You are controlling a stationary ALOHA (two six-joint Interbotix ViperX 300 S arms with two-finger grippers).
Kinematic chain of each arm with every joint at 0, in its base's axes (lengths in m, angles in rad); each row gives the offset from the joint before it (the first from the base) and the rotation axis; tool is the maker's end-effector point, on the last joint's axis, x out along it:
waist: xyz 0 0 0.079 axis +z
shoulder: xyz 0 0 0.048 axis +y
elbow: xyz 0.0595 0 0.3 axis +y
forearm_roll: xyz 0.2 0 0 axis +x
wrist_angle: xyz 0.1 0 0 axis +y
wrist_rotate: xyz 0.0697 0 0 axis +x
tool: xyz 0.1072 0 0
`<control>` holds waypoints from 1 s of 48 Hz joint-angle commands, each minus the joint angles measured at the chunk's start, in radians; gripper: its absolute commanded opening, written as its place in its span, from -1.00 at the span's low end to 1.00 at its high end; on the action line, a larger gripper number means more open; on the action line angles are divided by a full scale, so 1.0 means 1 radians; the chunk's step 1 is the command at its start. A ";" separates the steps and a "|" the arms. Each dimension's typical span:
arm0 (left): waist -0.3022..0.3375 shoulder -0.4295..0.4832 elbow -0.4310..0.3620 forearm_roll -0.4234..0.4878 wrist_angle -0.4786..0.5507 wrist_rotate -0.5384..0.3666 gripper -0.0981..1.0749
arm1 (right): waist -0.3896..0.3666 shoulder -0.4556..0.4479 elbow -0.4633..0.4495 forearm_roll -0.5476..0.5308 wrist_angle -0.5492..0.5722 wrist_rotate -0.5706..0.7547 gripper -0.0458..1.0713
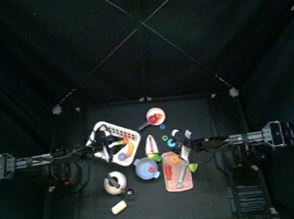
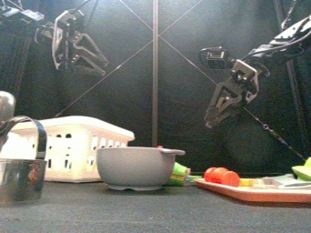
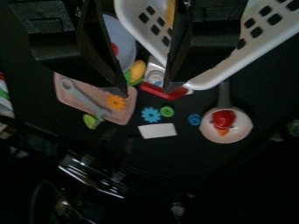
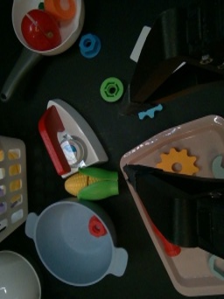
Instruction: Grab banana
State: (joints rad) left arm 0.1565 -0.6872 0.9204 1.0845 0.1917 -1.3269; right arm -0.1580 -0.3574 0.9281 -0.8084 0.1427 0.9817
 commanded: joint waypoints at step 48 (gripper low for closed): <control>0.003 0.249 -0.051 -0.336 0.417 0.215 0.51 | -0.006 0.008 -0.008 -0.002 -0.006 0.006 0.59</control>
State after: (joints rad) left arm 0.1565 -0.4541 0.8759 0.7440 0.6274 -1.1106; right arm -0.1626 -0.3451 0.9342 -0.8115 0.1411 0.9848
